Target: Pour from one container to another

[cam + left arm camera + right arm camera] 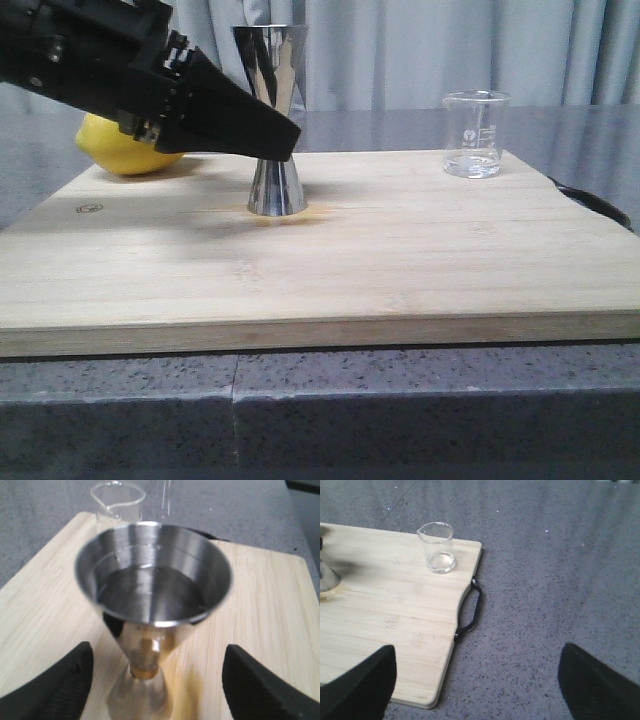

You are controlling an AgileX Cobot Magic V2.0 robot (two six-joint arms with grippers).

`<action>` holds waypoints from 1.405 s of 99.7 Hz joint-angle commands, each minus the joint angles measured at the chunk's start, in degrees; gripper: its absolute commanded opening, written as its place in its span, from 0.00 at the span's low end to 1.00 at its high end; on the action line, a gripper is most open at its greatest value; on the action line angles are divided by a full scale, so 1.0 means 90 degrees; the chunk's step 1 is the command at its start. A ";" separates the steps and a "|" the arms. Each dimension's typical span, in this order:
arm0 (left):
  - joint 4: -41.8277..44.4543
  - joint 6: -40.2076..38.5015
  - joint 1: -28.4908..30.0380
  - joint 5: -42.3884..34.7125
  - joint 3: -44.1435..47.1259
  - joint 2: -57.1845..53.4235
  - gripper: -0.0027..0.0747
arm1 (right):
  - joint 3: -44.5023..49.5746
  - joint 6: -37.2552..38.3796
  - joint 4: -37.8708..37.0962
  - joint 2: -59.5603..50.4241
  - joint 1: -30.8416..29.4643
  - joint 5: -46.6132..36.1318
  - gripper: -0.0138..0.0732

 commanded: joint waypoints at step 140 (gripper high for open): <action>1.0005 -1.3338 0.0026 -0.1965 0.1883 -0.7553 0.39 | -0.0153 -0.0037 -0.0075 0.0024 0.0014 -0.0478 0.46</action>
